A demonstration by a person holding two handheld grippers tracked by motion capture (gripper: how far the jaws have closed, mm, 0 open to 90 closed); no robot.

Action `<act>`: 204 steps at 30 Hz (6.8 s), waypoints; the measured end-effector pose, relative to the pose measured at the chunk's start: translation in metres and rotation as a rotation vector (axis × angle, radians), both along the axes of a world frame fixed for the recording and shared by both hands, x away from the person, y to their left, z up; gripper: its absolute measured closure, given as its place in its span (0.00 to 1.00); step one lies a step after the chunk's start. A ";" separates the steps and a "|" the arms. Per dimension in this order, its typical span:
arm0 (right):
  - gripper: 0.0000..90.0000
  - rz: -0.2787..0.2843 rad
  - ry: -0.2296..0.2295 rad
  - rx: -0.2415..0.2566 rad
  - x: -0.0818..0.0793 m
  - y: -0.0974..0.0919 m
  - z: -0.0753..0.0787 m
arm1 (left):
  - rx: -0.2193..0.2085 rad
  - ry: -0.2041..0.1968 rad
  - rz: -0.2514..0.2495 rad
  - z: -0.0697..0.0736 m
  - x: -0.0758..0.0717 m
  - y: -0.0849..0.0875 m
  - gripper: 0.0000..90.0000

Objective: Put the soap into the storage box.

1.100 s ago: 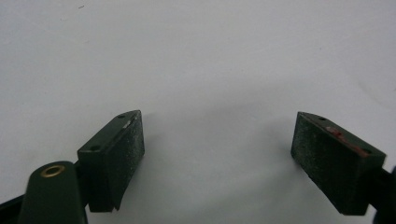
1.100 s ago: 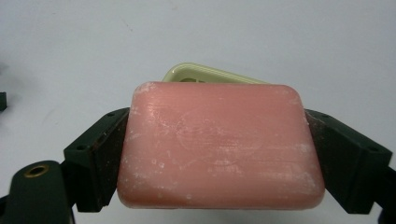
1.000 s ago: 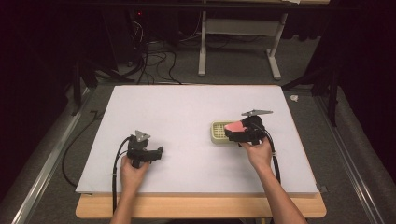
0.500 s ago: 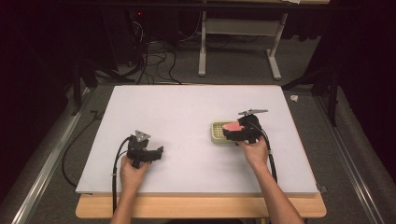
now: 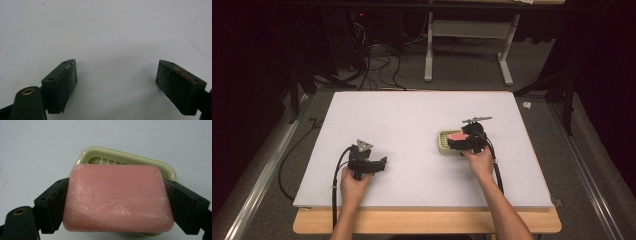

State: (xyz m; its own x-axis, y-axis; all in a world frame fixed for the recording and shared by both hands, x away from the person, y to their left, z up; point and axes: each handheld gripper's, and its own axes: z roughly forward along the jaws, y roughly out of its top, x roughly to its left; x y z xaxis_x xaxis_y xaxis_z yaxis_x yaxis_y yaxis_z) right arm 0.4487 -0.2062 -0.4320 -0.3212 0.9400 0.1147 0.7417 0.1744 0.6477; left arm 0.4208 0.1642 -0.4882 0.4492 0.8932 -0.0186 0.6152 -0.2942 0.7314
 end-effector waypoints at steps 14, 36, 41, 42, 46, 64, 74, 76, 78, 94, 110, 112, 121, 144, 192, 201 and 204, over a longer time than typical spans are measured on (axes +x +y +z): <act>0.15 -0.016 0.042 -0.013 0.012 0.009 -0.003 | 0.000 0.000 0.000 0.000 0.000 0.000 0.20; 0.15 -0.050 0.061 -0.035 0.017 0.009 -0.006 | 0.000 0.000 0.000 0.000 0.000 0.000 0.20; 0.15 -0.049 0.027 -0.012 0.015 0.007 0.000 | 0.001 0.000 0.000 0.000 0.000 0.000 0.20; 0.15 -0.046 0.027 -0.013 0.015 0.007 0.001 | 0.000 0.000 0.000 0.000 0.000 0.000 0.20; 0.15 -0.043 0.031 -0.013 0.014 0.006 0.000 | 0.000 0.000 0.000 0.000 0.000 0.000 0.20; 0.18 -0.023 -0.042 0.005 0.004 -0.001 0.012 | 0.000 0.000 0.000 0.000 0.000 0.000 0.20; 0.19 -0.008 -0.078 -0.021 -0.003 -0.007 0.018 | 0.000 0.000 0.000 0.000 0.000 0.000 0.20; 0.19 -0.007 -0.088 -0.022 -0.005 -0.010 0.019 | 0.000 0.000 0.000 0.000 0.000 0.000 0.20; 0.19 -0.011 -0.092 -0.020 -0.006 -0.012 0.021 | 0.000 0.000 0.000 0.000 0.000 0.000 0.20; 0.20 -0.024 -0.134 -0.016 -0.017 -0.028 0.030 | 0.000 0.000 0.000 0.000 0.000 0.000 0.20; 0.22 -0.050 -0.147 -0.005 -0.027 -0.049 0.026 | 0.000 0.000 0.000 0.000 0.000 0.000 0.20; 0.22 -0.051 -0.149 -0.002 -0.028 -0.050 0.027 | 0.000 0.000 0.000 0.000 0.000 0.000 0.20; 0.22 -0.062 -0.164 0.017 -0.036 -0.061 0.030 | 0.002 -0.002 0.001 0.000 0.000 0.000 0.20; 0.23 -0.082 -0.195 0.040 -0.057 -0.086 0.035 | 0.002 -0.002 0.001 0.000 0.000 0.000 0.20; 0.25 -0.144 -0.172 0.070 -0.088 -0.122 0.002 | 0.003 -0.001 0.001 0.000 0.000 0.000 0.20; 0.25 -0.149 -0.146 0.064 -0.088 -0.121 -0.010 | 0.003 -0.001 0.001 0.000 0.000 0.000 0.20; 0.25 -0.152 -0.140 0.064 -0.089 -0.121 -0.014 | 0.003 -0.001 0.001 0.000 0.000 0.000 0.20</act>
State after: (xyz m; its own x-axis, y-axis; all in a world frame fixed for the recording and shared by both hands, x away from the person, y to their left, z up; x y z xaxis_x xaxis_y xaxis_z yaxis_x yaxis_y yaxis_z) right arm 0.3601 -0.3271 -0.4458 -0.1935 0.9710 0.1402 0.6581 0.0225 0.7526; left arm 0.4206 0.1640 -0.4882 0.4483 0.8937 -0.0154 0.6146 -0.2957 0.7313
